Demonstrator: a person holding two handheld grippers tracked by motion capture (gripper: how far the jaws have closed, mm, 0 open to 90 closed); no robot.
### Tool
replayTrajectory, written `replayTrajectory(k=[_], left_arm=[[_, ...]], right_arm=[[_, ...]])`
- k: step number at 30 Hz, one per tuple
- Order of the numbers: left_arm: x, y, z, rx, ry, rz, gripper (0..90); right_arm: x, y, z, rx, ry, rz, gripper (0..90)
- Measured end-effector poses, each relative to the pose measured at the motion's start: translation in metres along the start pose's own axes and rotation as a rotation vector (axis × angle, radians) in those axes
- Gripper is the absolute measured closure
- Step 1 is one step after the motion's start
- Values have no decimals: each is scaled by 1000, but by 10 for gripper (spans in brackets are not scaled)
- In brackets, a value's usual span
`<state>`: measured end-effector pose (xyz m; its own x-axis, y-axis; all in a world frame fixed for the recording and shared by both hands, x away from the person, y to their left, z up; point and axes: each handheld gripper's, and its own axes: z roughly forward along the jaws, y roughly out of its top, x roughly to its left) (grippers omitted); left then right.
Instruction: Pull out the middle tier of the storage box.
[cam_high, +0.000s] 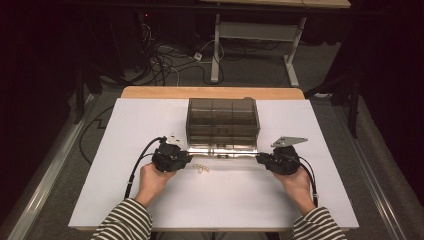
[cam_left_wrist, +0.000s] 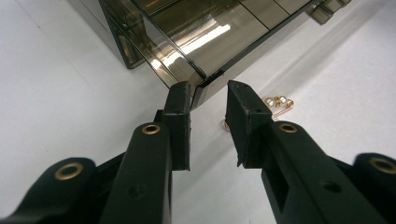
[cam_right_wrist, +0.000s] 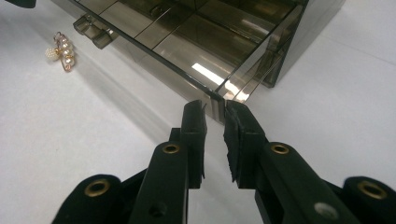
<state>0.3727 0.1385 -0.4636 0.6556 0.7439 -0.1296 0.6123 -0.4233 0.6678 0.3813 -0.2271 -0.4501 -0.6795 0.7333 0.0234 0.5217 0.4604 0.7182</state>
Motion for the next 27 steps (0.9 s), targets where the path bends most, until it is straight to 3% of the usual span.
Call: replayTrajectory(k=[7,12,17,27], left_arm=[[0,-1,1,-1,-3,-8,683],[1,-4,0,-10,-4,-26,597],[4,-10,-7,-50,-12,-62,535],[2,-20,-25,-119,-3,-53,499]], right_arm=[[2,-2,-2,0,-4,13,773],[1,-4,-6,-19,8,32,741],[1,-7,-12,-32,-2,43,686],[5,-15,-24,-56,-4,52,649]])
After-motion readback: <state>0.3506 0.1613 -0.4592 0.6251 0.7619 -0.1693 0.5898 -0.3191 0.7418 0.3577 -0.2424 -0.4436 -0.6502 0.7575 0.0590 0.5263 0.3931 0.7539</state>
